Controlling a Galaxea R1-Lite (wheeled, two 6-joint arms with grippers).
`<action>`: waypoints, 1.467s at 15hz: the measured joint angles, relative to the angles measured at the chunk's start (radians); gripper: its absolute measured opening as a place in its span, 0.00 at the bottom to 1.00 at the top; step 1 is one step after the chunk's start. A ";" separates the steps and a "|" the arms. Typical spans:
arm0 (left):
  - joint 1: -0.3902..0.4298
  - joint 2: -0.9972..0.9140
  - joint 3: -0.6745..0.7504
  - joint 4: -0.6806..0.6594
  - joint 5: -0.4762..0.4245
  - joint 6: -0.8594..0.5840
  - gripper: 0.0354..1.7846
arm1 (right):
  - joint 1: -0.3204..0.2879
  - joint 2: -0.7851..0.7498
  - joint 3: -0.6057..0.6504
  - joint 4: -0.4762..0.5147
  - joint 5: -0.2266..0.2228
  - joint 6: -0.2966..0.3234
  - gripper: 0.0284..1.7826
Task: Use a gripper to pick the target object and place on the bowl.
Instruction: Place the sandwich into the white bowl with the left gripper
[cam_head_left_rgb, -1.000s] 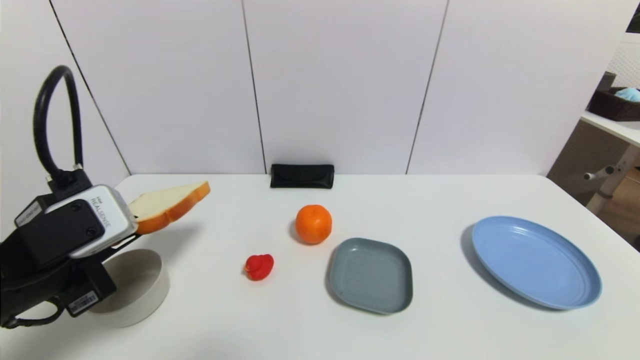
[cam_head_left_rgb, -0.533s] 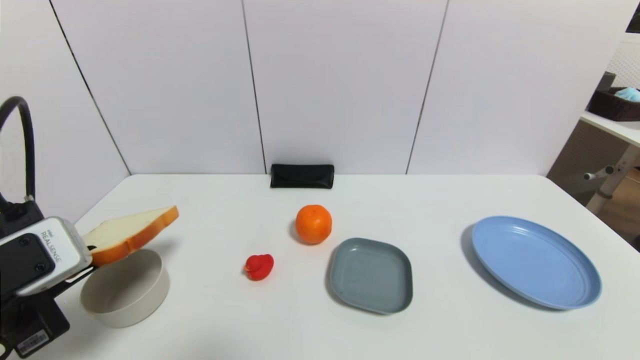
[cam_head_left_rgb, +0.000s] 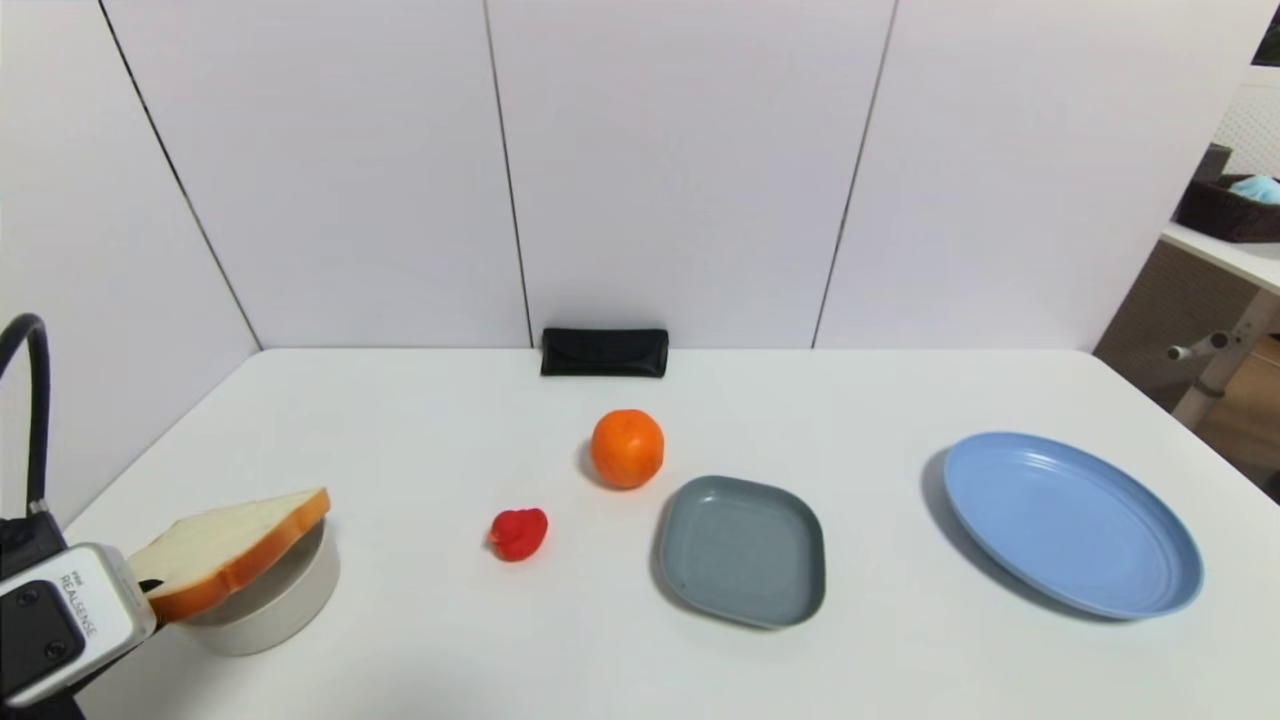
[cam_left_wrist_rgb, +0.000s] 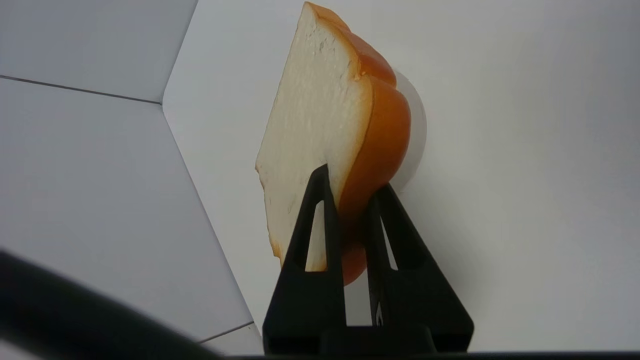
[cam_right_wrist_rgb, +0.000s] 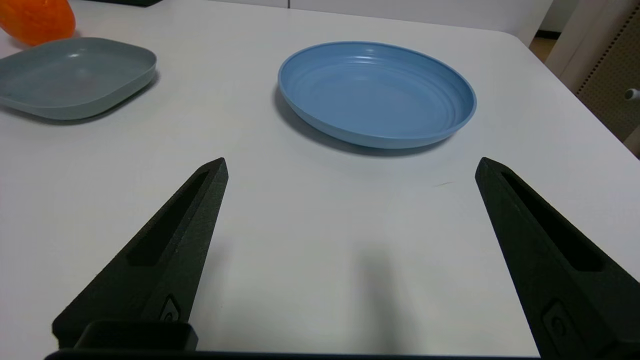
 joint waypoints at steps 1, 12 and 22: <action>0.003 -0.006 0.010 -0.001 0.000 0.000 0.09 | 0.000 0.000 0.000 0.000 0.000 0.000 0.96; 0.025 -0.034 0.118 -0.237 0.002 0.026 0.09 | 0.000 0.000 0.000 0.000 0.000 0.000 0.96; 0.026 0.051 0.179 -0.333 0.003 0.026 0.09 | 0.000 0.000 0.000 0.000 0.000 0.000 0.96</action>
